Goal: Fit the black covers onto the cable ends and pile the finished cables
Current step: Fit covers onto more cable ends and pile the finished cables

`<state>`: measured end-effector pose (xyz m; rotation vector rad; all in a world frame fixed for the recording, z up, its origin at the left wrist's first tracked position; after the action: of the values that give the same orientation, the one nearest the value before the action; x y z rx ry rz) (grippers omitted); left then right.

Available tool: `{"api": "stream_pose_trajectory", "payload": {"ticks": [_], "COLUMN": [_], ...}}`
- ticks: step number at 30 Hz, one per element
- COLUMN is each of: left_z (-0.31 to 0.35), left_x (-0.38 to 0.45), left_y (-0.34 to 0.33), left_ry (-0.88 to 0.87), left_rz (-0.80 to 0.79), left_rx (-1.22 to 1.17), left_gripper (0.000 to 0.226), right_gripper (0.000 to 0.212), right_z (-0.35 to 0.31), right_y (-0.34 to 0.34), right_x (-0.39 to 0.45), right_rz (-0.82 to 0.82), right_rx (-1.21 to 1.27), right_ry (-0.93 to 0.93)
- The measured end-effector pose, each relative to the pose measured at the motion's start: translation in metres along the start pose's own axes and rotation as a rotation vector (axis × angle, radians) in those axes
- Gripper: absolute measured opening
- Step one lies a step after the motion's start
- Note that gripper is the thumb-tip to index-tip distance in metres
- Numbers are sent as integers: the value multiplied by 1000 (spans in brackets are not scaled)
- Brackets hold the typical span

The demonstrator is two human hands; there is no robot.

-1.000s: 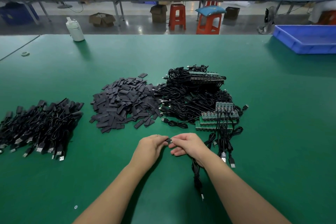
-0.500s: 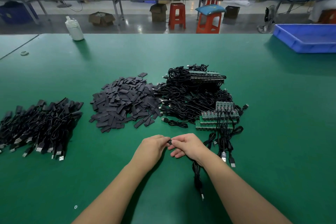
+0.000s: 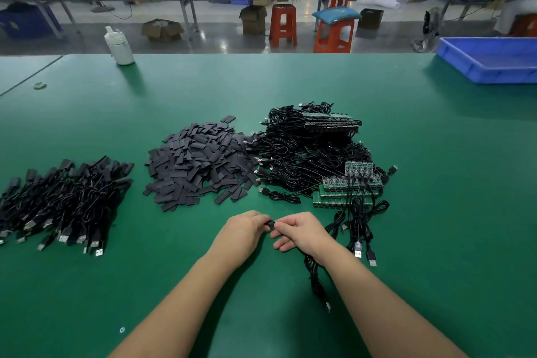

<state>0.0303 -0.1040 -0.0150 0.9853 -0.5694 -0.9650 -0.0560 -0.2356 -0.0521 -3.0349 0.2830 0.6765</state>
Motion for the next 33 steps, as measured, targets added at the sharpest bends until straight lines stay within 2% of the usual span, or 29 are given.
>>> {"api": "stream_pose_trajectory", "payload": {"ticks": [4, 10, 21, 25, 29, 33], "left_z": [0, 5, 6, 7, 11, 8], "left_x": [-1, -5, 0, -3, -8, -10], "left_y": [-1, 4, -1, 2, 7, 5], "left_ry": [-8, -30, -113, -156, -187, -148], "left_rz": [-14, 47, -96, -28, 104, 162], "left_rx": [27, 3, 282, 317, 237, 88], "left_gripper": [26, 21, 23, 21, 22, 18], "right_gripper": [19, 18, 16, 18, 28, 19], "right_z": [1, -3, -4, -6, -8, -8], "right_y": [1, -2, -3, -5, -5, -3], "right_x": [0, -3, -6, -6, -7, -7], "right_rz": [-12, -36, -46, -62, -83, -103], "right_rx": [-17, -21, -75, -71, -26, -4], "right_ry": [4, 9, 13, 14, 7, 22]}}
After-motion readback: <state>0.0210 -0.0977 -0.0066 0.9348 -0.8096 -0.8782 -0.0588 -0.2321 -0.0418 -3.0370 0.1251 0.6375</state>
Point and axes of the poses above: each hand's wrist, its own x-axis towards the middle knuckle, its own y-axis out of the back of the hand, z = x × y, the point moved 4 cm from there along x, towards the middle knuckle, and after that the axes turned 9 degrees about -z, right-handed, at the moved point
